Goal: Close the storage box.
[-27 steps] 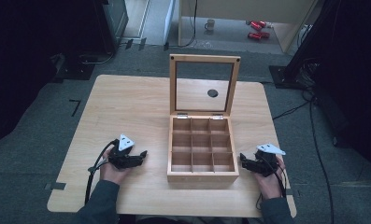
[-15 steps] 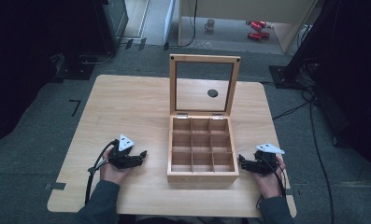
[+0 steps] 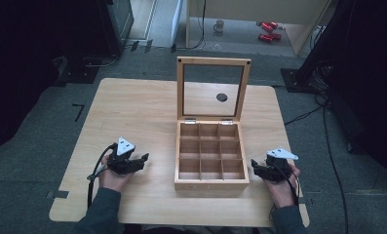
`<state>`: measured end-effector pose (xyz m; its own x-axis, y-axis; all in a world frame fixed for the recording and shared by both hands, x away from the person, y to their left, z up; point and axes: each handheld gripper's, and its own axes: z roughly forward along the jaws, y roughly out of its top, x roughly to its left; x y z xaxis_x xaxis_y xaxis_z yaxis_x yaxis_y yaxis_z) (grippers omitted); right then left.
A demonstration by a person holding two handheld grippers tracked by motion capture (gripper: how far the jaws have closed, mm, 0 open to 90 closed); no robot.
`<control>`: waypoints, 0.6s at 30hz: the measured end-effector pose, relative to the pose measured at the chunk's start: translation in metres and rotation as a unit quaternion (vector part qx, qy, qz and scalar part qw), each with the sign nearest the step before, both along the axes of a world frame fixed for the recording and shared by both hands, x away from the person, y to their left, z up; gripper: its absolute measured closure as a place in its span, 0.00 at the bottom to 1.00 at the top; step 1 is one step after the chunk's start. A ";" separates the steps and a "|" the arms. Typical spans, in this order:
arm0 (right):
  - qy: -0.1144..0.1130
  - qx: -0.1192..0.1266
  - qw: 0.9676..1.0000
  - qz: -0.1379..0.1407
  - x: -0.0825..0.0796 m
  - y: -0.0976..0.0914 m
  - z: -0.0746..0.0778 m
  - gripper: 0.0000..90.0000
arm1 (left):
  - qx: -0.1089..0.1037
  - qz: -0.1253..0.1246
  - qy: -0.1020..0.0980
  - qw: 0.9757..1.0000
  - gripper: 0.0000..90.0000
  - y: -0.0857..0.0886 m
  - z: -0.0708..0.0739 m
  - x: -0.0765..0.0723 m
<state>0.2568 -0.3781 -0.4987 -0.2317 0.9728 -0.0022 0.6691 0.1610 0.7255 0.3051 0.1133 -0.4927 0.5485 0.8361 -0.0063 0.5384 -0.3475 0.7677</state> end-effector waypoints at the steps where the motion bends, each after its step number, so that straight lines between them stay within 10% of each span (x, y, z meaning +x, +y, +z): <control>1: -0.007 0.001 1.000 -0.002 -0.001 -0.001 0.005 0.37 | -0.003 -0.002 -0.004 1.000 0.42 -0.001 0.006 0.000; 18: -0.033 0.008 0.999 0.008 0.003 0.003 0.041 0.38 | -0.004 -0.016 -0.046 0.999 0.41 -0.008 0.058 0.012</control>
